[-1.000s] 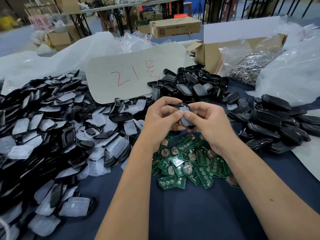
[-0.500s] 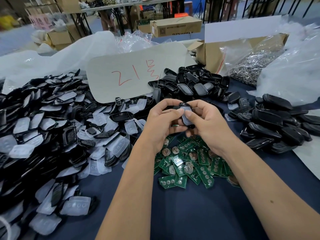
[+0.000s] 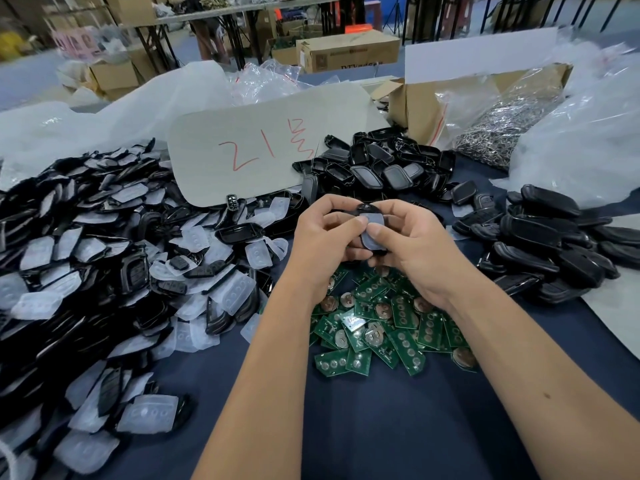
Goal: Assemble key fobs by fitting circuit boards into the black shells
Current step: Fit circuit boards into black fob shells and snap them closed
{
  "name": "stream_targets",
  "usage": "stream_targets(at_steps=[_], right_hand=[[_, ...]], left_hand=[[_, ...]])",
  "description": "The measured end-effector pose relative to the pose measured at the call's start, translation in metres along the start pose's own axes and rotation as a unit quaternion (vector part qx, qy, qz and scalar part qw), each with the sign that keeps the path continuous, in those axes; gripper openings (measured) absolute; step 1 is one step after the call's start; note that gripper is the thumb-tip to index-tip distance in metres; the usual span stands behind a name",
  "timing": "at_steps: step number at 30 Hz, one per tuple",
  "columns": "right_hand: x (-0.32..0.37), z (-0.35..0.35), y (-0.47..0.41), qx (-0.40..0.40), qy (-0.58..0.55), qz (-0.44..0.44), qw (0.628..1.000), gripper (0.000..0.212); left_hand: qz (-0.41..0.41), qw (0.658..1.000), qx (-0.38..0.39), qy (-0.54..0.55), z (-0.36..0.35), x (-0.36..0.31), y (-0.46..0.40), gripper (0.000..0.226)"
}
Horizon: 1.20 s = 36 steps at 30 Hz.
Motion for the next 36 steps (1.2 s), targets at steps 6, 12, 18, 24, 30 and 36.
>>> stream_targets(at_steps=[6,12,18,24,30,36], right_hand=[[-0.002,0.015,-0.002,-0.114,0.095,0.030,0.989,0.023],[0.000,0.016,0.000,-0.104,0.142,0.065,0.982,0.017],[0.000,0.016,-0.002,-0.114,0.159,0.074,0.978,0.014],[0.003,0.015,0.000,-0.147,0.238,0.091,0.956,0.012],[0.019,-0.005,0.009,-0.062,0.367,0.236,0.898,0.015],[0.019,-0.011,0.009,-0.036,0.470,0.292,0.832,0.024]], left_hand=[[0.009,1.000,0.008,-0.020,0.001,0.003,0.000,0.012],[0.003,0.996,-0.011,-0.087,0.004,0.006,-0.001,0.011],[-0.058,0.983,-0.020,-0.175,0.005,0.000,-0.001,0.010],[-0.068,0.974,-0.036,-0.213,0.001,-0.002,-0.001,0.011],[0.031,0.993,-0.086,-0.070,0.012,0.004,-0.004,0.007],[0.104,0.991,-0.080,0.015,0.023,0.008,-0.004,0.011]])
Point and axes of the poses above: each hand's wrist, its own y-axis away from the middle knuckle, its own z-axis out of the back of the hand, x = y × z, the point moved 4 cm from there along -y, towards the middle knuckle, and after that the axes turned 1 degree about -y, right-handed, at the moved point
